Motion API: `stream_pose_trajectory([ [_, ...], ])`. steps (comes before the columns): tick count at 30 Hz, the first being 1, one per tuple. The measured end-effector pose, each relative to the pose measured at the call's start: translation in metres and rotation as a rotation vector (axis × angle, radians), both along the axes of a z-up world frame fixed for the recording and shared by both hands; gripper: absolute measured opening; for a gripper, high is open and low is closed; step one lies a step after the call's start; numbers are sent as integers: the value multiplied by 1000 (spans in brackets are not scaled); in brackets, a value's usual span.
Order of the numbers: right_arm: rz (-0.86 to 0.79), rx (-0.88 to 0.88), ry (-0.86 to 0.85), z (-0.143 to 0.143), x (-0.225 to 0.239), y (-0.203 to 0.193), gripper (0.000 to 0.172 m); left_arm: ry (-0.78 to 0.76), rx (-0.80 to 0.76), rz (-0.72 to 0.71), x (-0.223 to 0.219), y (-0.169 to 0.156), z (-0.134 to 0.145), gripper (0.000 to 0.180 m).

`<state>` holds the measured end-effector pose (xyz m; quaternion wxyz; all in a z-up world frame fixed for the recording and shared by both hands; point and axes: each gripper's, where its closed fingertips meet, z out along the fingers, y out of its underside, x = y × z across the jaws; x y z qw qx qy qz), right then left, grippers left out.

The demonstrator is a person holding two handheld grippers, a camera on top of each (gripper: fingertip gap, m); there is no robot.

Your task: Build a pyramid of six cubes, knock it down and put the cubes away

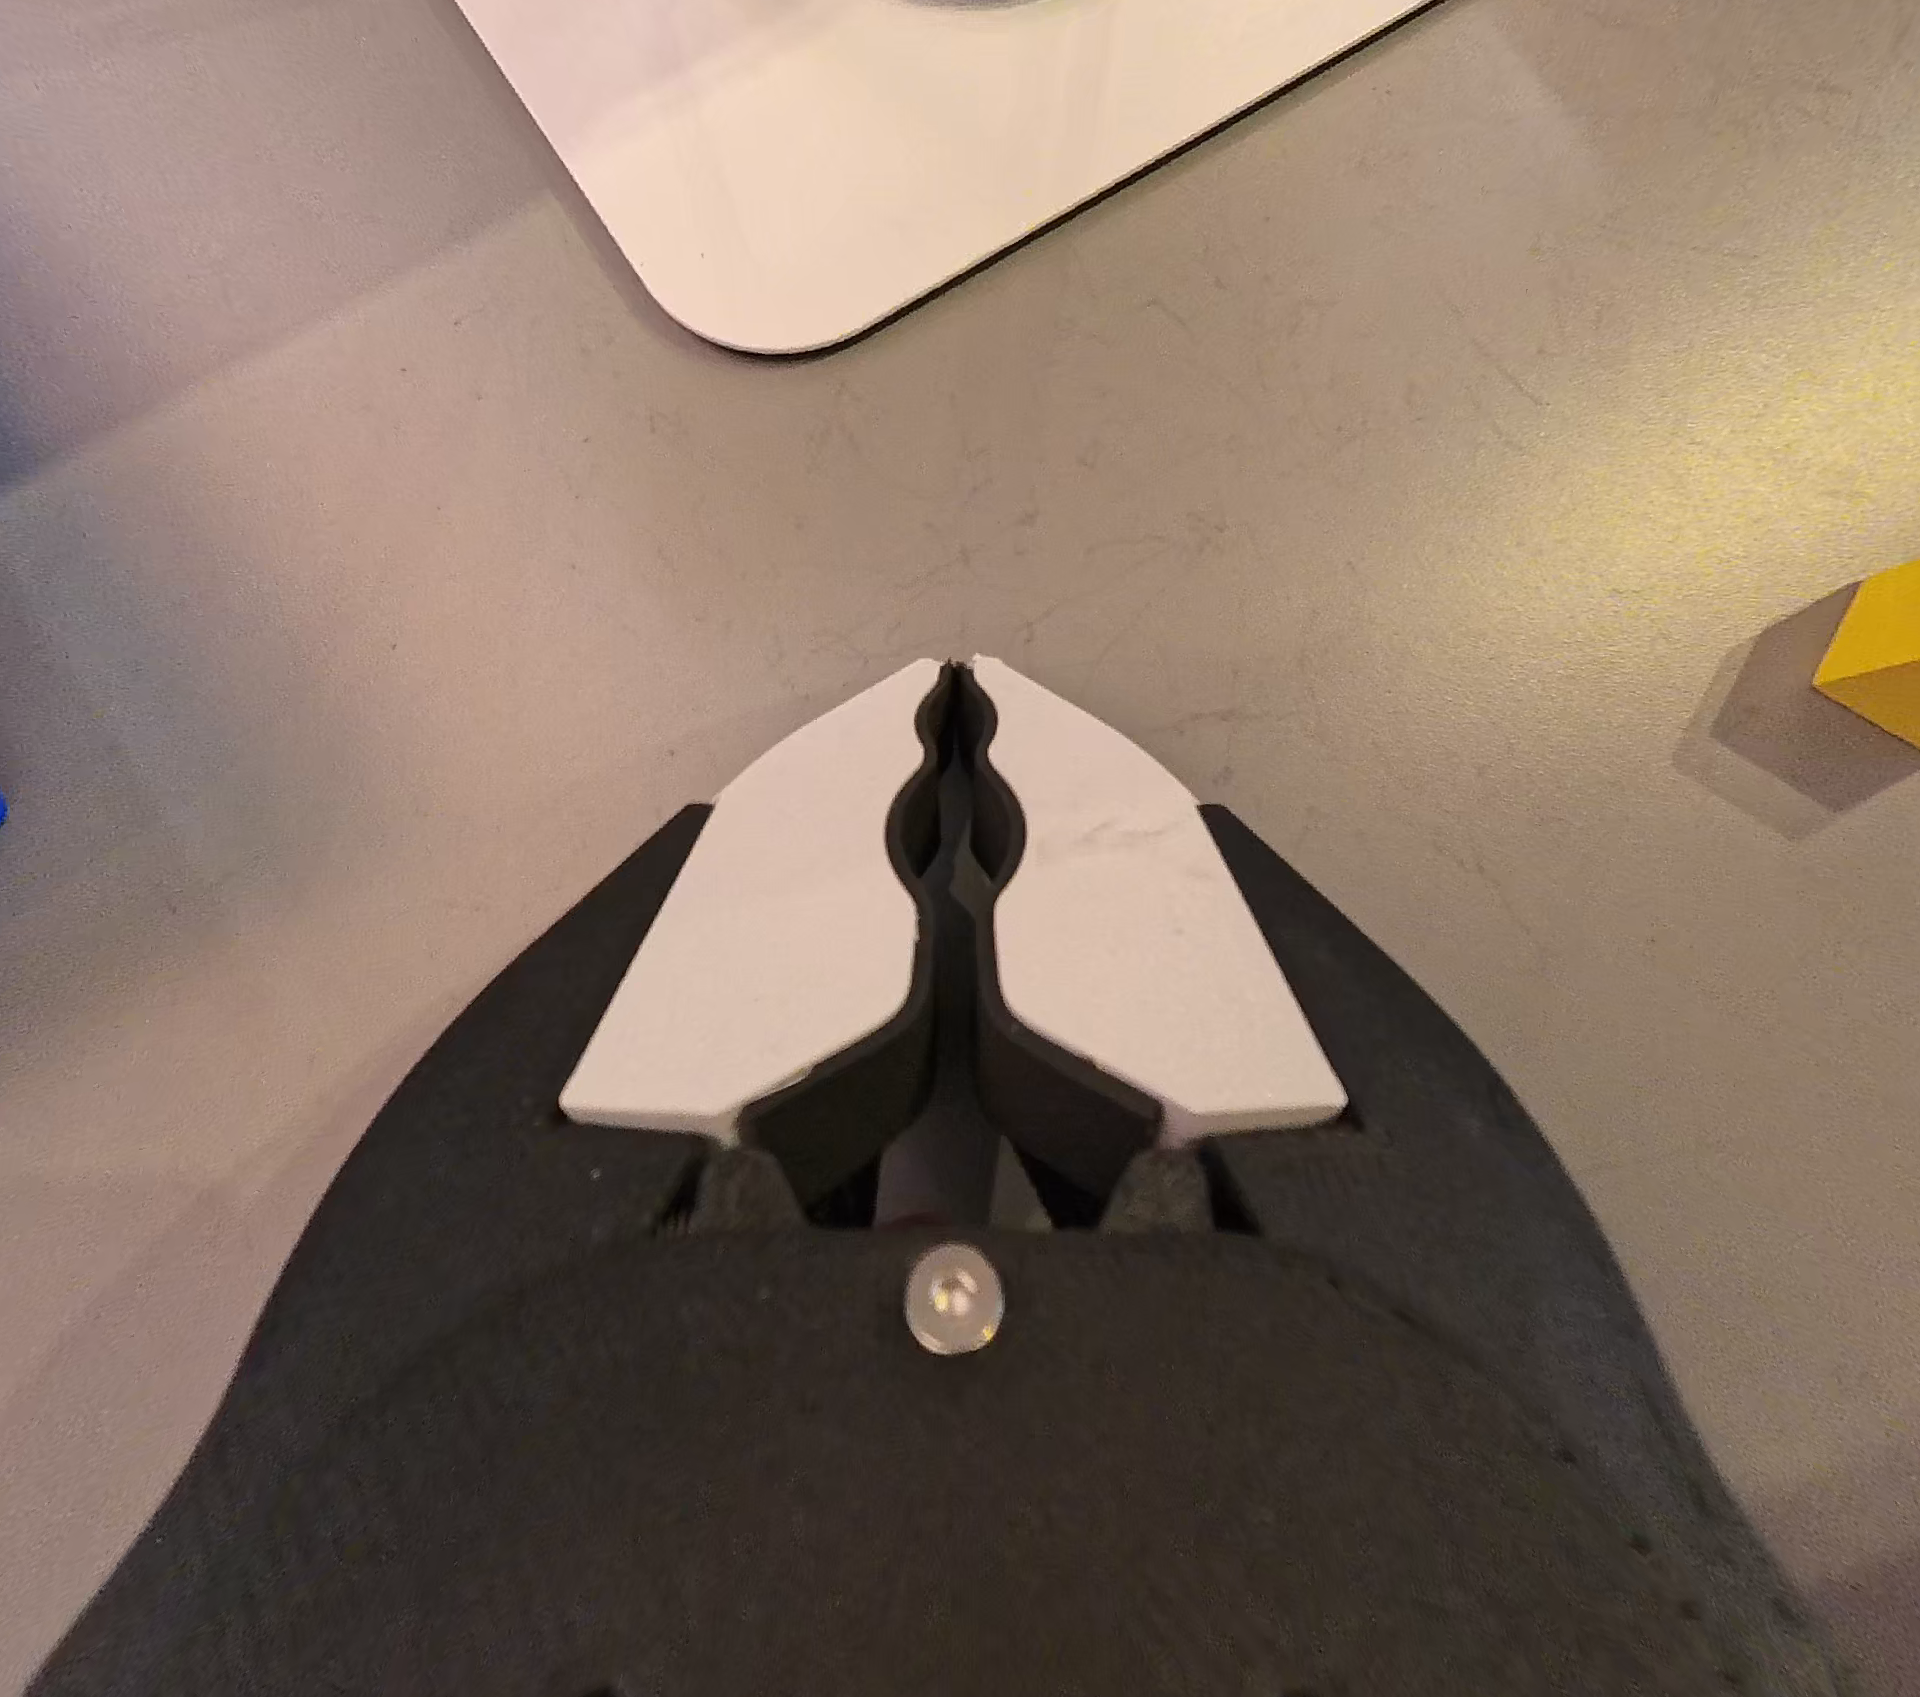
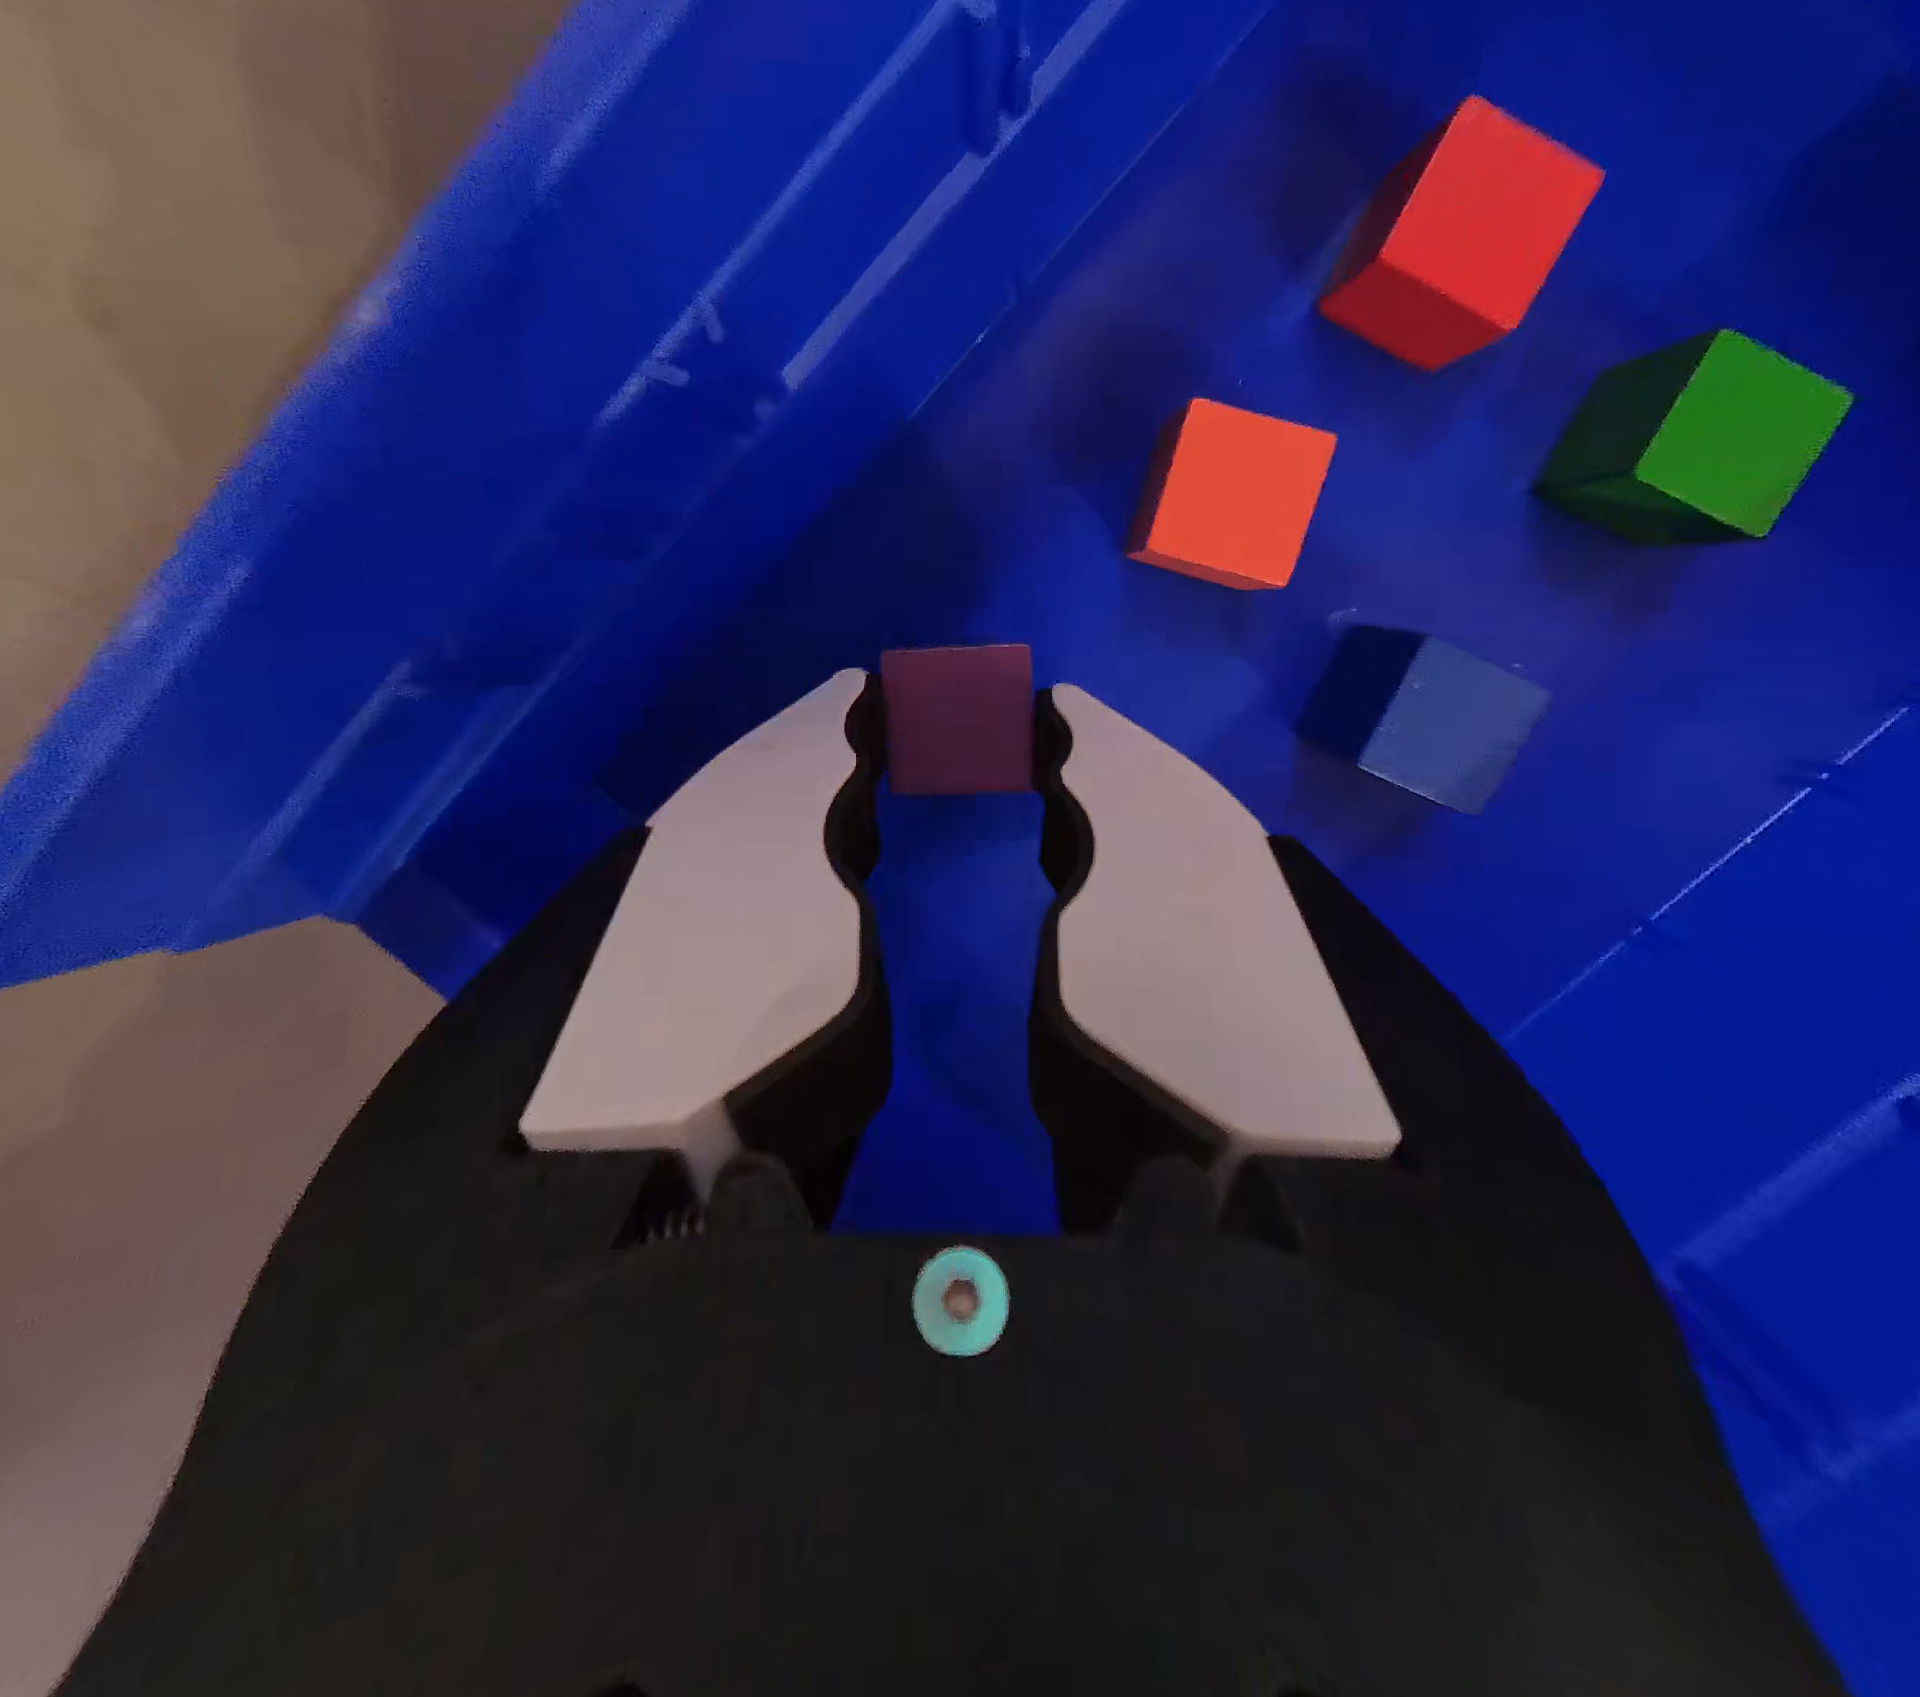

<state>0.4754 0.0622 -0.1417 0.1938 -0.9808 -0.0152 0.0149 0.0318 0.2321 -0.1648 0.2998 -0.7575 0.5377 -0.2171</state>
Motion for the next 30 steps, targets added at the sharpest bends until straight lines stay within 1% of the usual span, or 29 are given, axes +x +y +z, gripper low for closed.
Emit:
stream_pose_trajectory([
  [1,1,-16,1,-4,0,-1,29,0,0,0,0,0,0,0],
  [2,1,-23,7,-6,-1,-1,36,0,0,0,0,0,0,0],
  [4,-23,12,-20,3,3,0,50,0,0,0,0,0,0,0],
  [6,-35,63,-63,28,3,-2,54,0,0,0,0,0,0,0],
  [8,15,150,-106,66,-15,-1,50,0,0,0,0,0,0,0],
  [10,177,260,-123,107,-60,4,41,0,0,0,-1,0,0,0],
  [11,291,304,-112,122,-91,6,41,0,0,0,-1,0,0,0],
  [12,409,333,-90,132,-124,7,41,0,0,0,-1,0,0,0],
  [13,516,345,-69,135,-157,8,44,0,0,0,-1,0,0,0],
  [15,724,322,-21,124,-222,9,47,0,0,0,-1,1,0,0],
  [17,893,293,41,100,-279,8,53,0,0,0,-1,1,0,0],
  [18,961,270,73,87,-304,6,56,0,0,0,-1,1,0,0],
  [20,1062,231,93,59,-342,6,56,0,0,0,-1,1,0,0],
  [24,1162,175,142,19,-385,6,57,0,1,0,-1,1,0,0],
  [28,1198,133,98,-10,-395,11,53,1,4,0,-1,1,0,0],
  [30,1213,121,90,-18,-397,12,45,1,5,0,-1,1,0,0],
])
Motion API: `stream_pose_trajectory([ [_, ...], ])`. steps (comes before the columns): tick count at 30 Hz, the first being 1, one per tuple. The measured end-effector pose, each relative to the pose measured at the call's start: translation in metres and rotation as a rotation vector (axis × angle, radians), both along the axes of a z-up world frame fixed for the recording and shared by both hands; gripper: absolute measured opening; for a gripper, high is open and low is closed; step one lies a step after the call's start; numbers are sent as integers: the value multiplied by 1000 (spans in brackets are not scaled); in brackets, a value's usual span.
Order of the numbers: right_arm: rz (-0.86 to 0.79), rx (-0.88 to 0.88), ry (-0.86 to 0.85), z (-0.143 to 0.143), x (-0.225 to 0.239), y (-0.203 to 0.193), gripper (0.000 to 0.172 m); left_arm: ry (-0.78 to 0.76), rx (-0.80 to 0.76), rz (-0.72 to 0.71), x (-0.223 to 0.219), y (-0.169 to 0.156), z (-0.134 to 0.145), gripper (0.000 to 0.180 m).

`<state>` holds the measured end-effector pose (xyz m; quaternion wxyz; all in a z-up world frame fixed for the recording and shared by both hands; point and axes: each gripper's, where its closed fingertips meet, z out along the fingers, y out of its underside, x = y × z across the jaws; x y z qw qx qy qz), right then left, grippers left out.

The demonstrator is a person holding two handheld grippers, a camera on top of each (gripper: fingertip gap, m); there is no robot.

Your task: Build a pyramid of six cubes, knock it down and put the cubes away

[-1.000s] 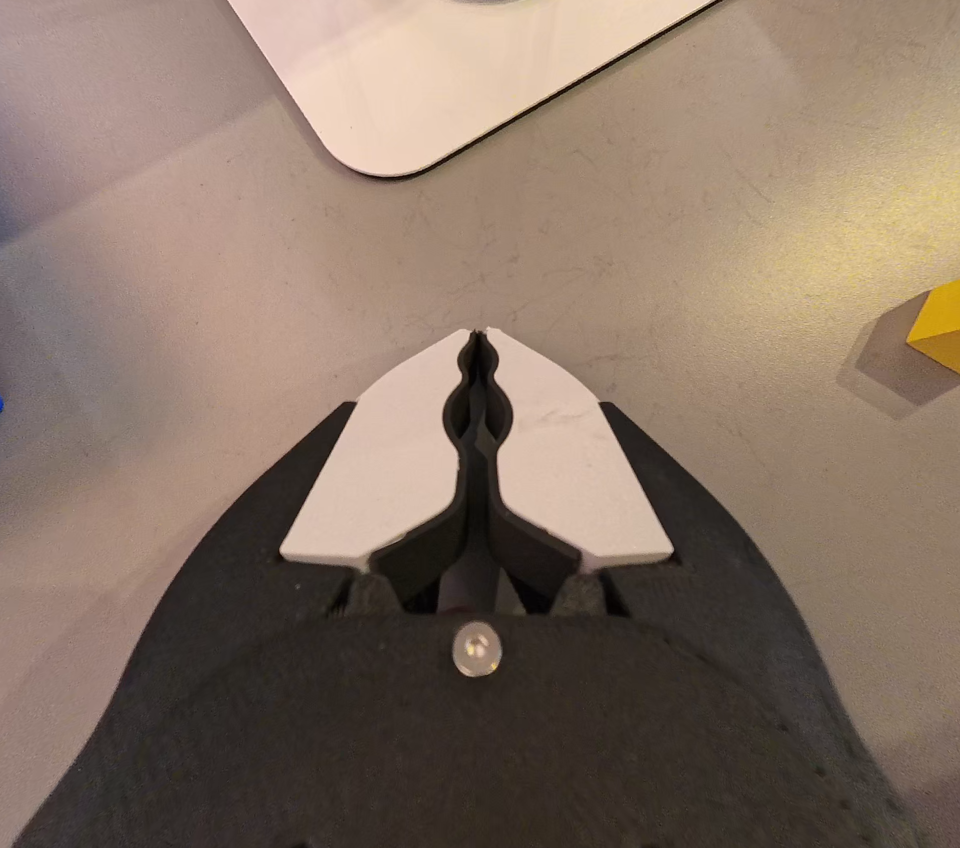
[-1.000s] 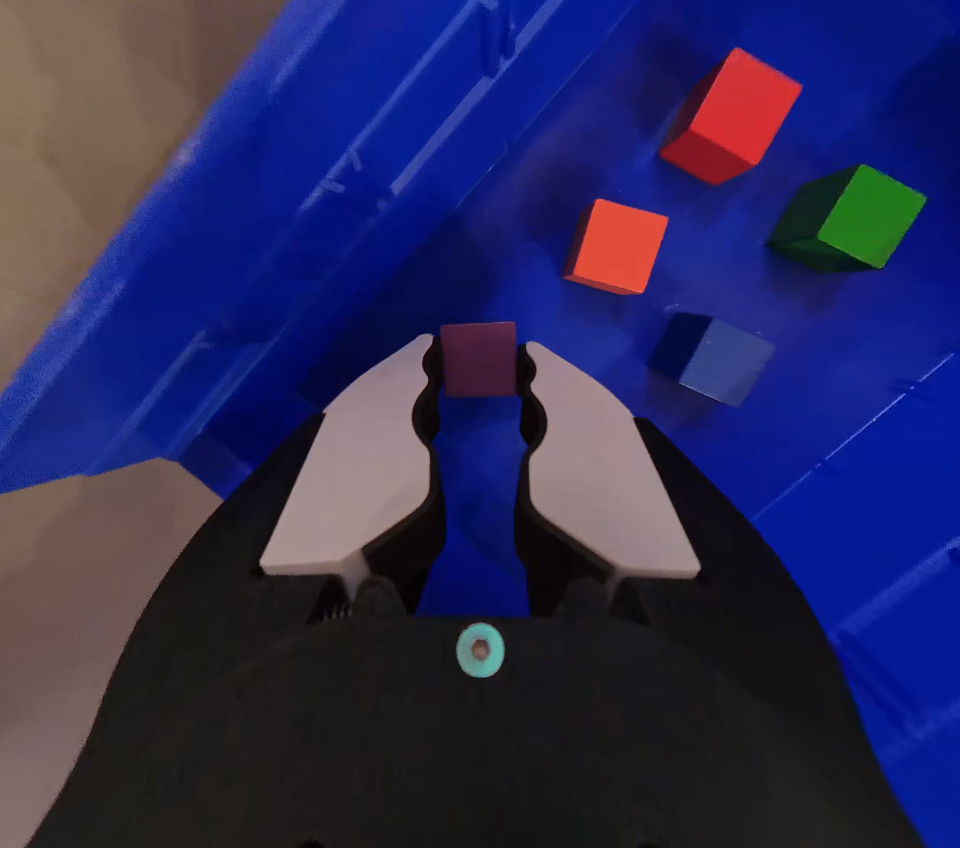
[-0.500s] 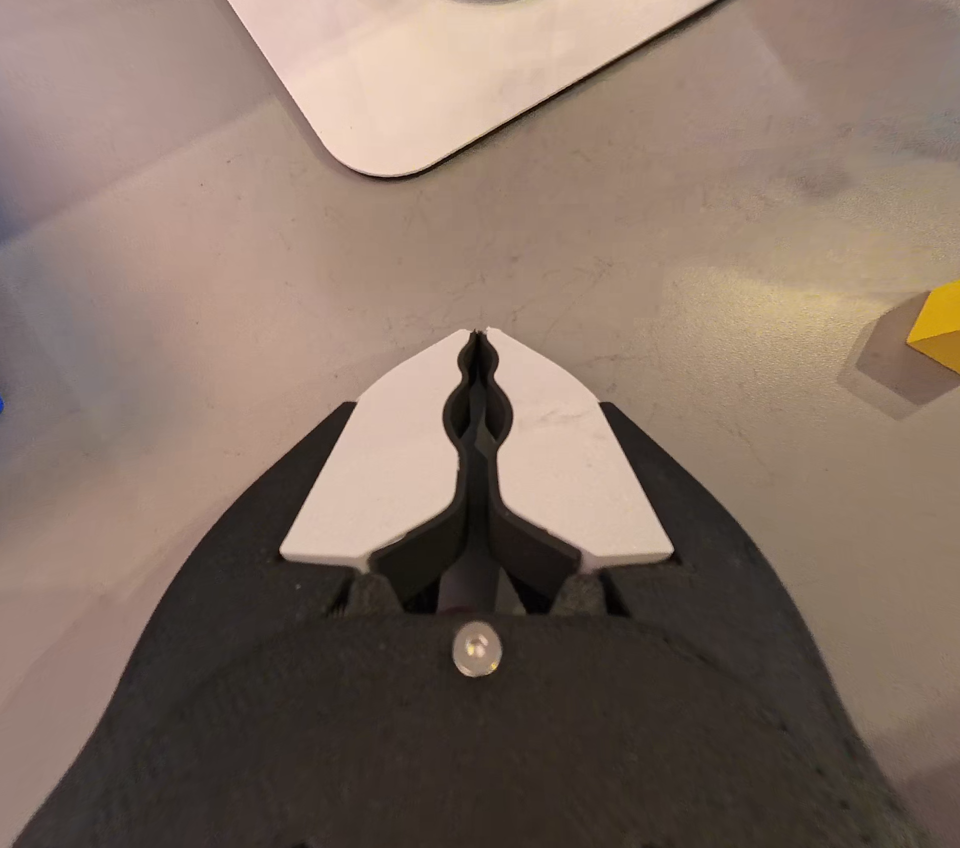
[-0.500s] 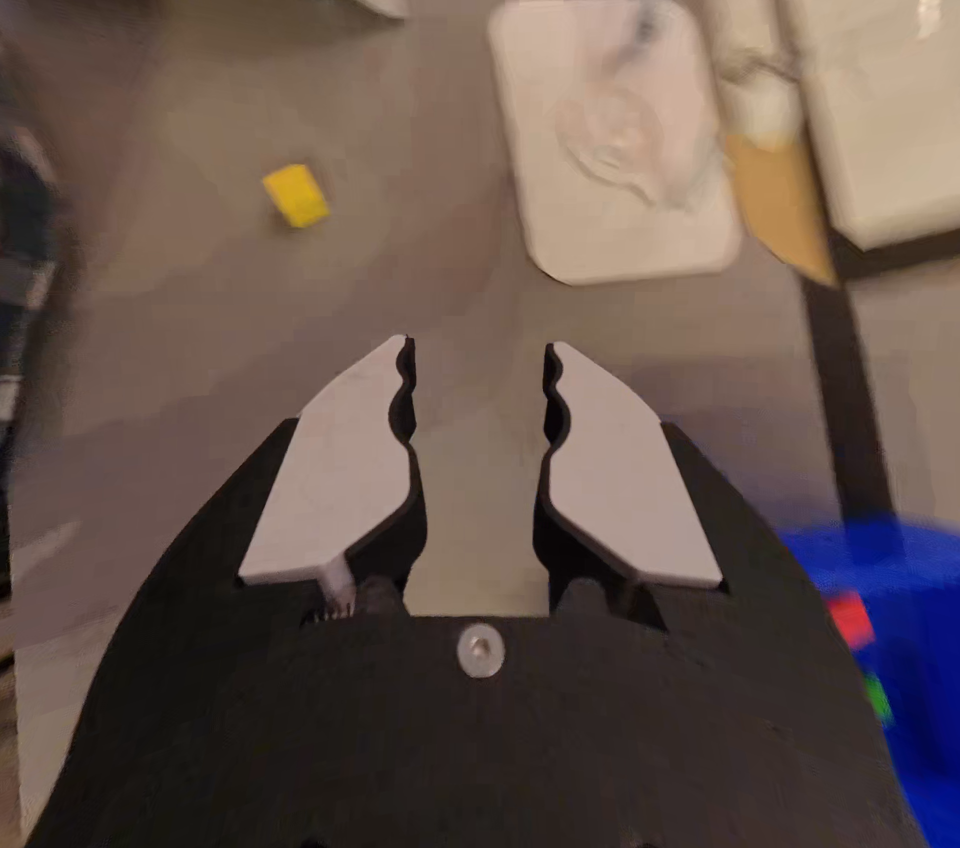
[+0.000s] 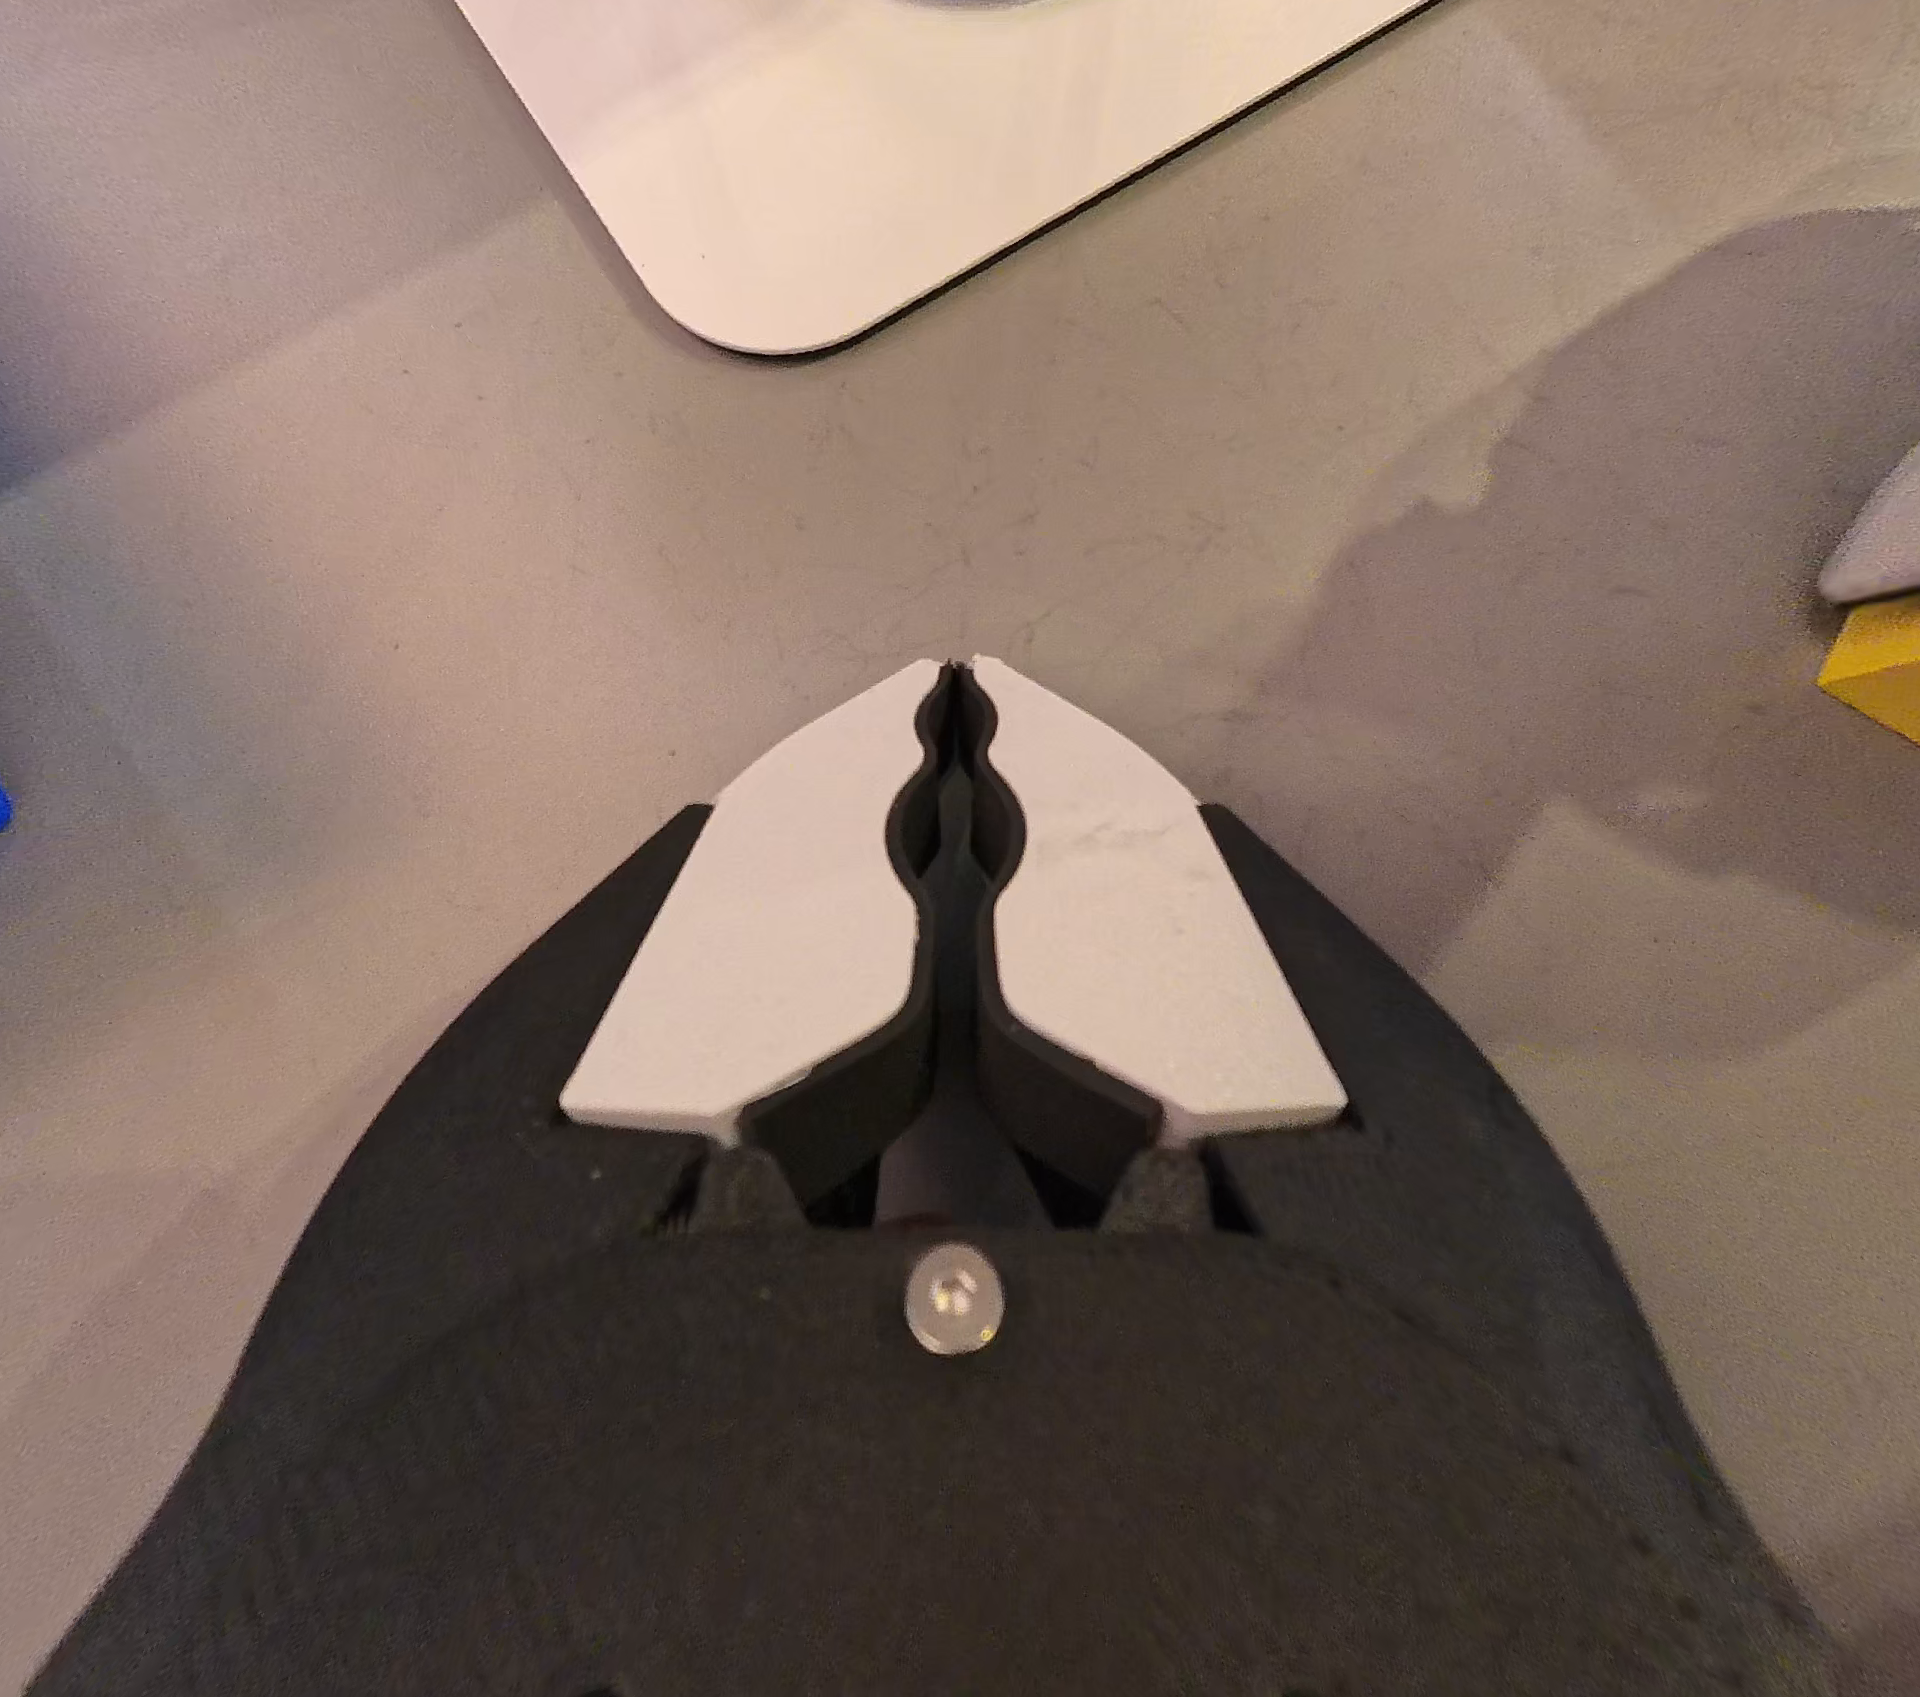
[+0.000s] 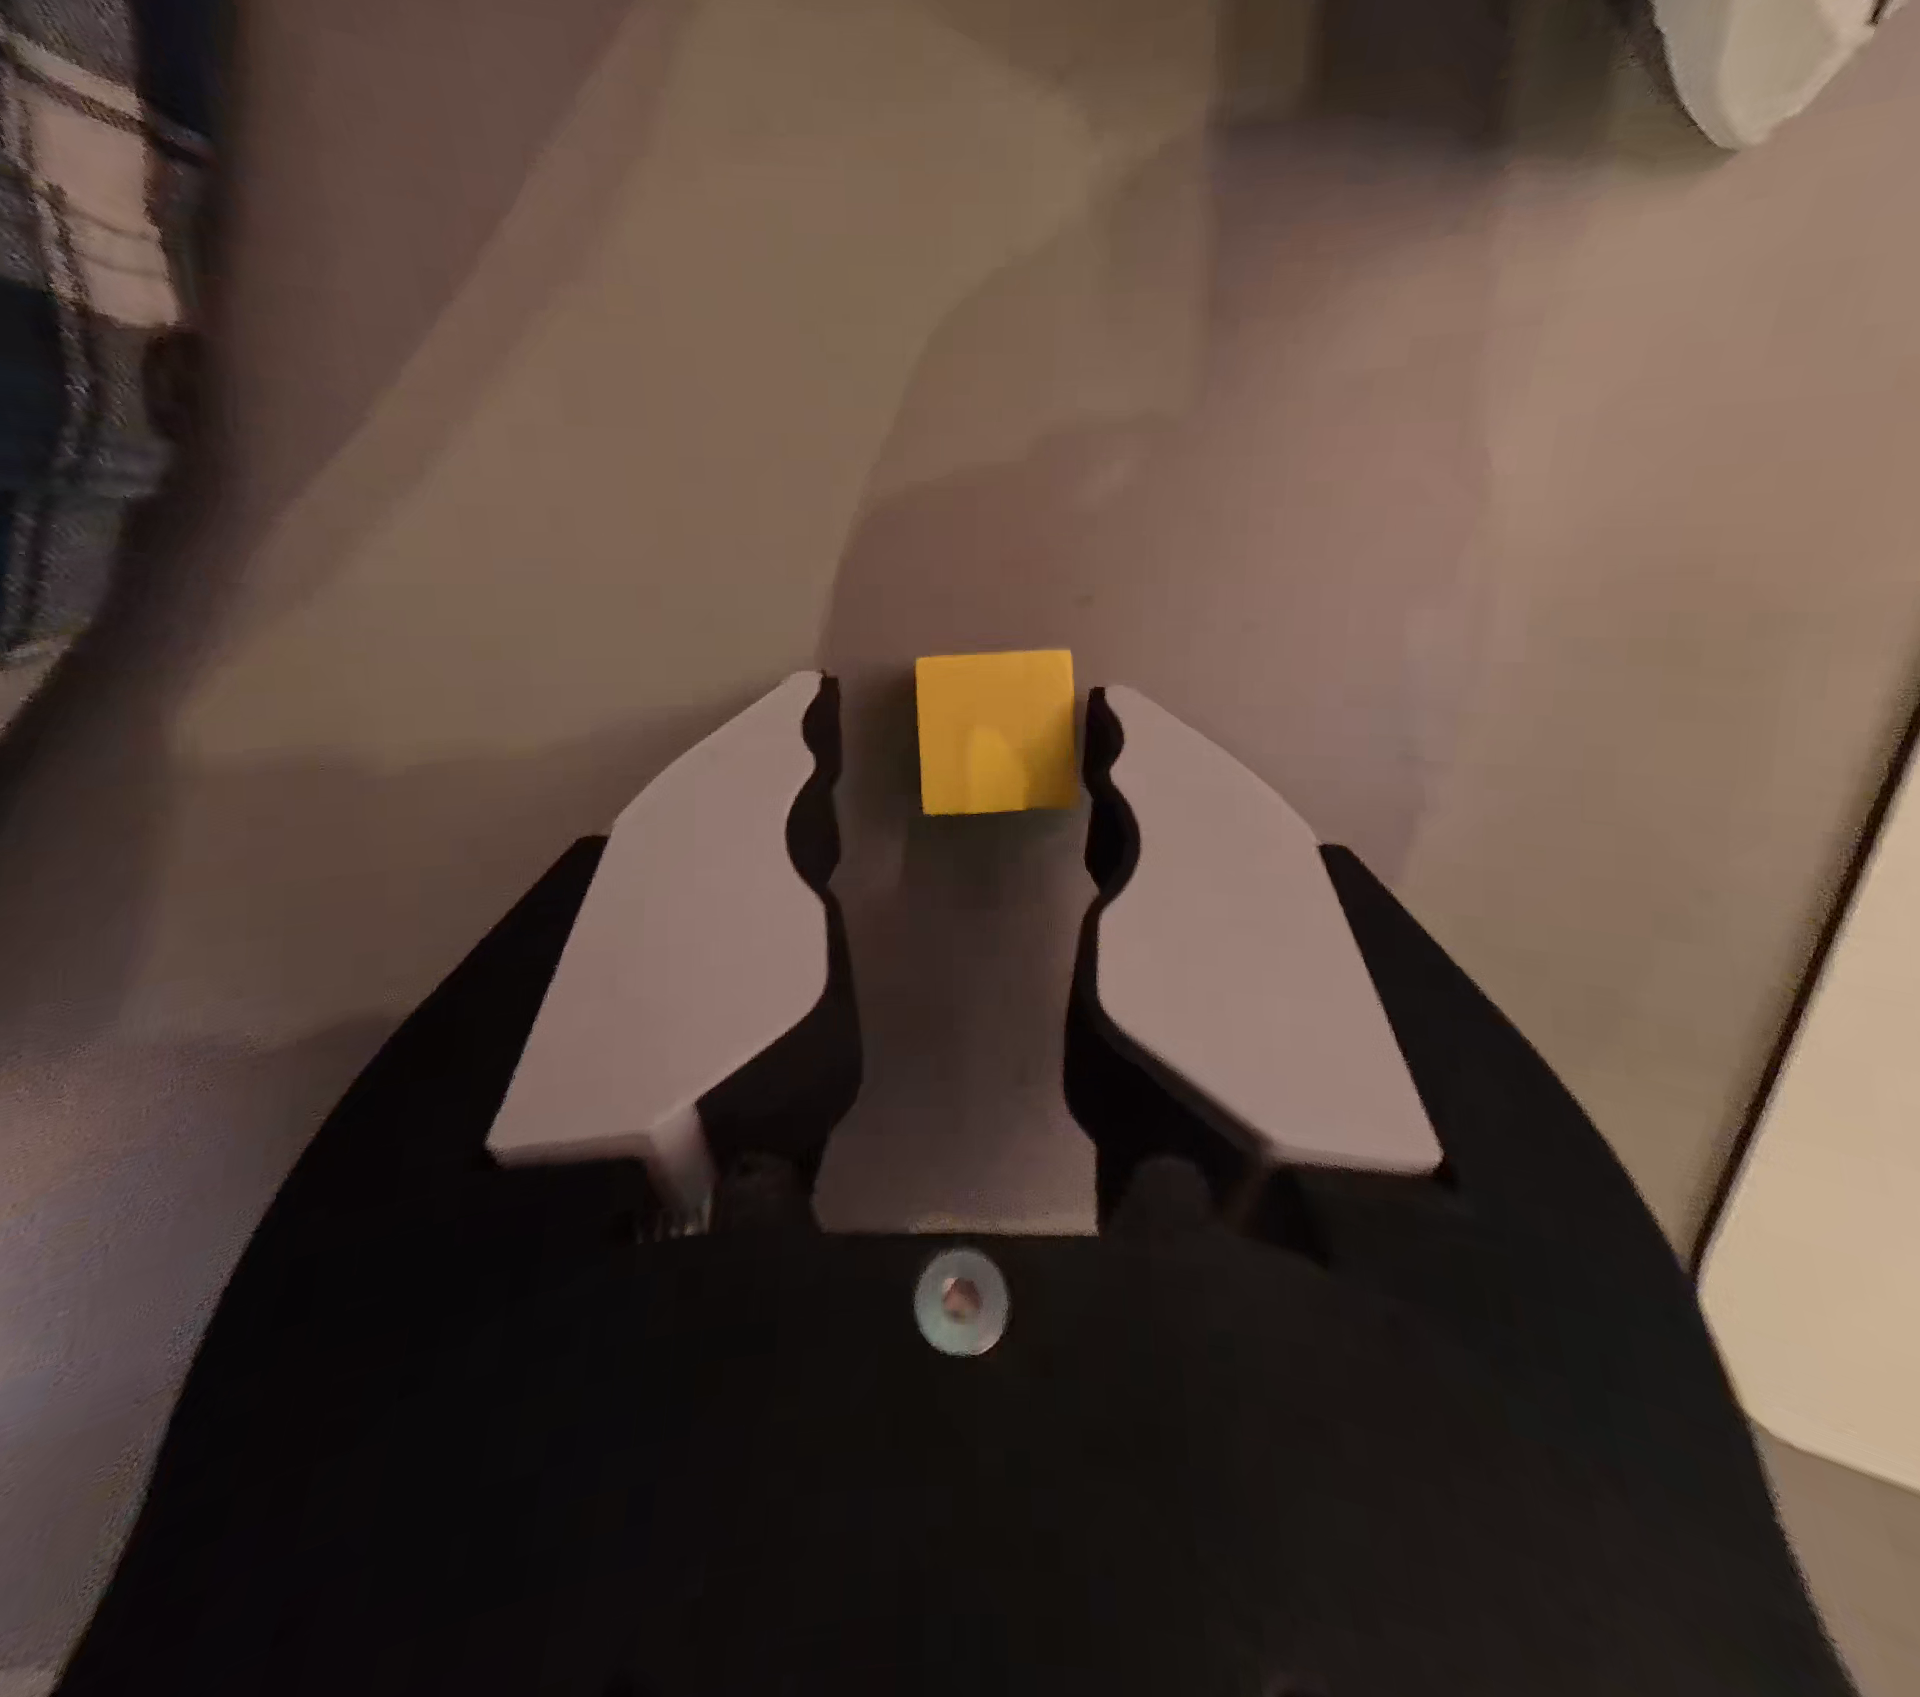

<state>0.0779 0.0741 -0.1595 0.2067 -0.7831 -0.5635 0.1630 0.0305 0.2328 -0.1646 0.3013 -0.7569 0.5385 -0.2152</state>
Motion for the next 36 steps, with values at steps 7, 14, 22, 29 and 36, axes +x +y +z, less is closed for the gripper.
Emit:
stream_pose_trajectory([
  [7,-57,49,32,9,5,6,29,0,0,0,0,0,0,0],
  [14,-625,253,130,112,144,31,29,0,0,0,1,0,0,0],
  [22,-1422,315,-46,122,395,-24,29,-2,-4,-1,3,0,0,0],
  [29,-1626,22,-73,36,456,-48,29,-2,-5,-1,4,-1,0,0],
  [36,-1630,-166,-102,-2,458,-51,35,-2,-5,0,6,-1,0,0],
])
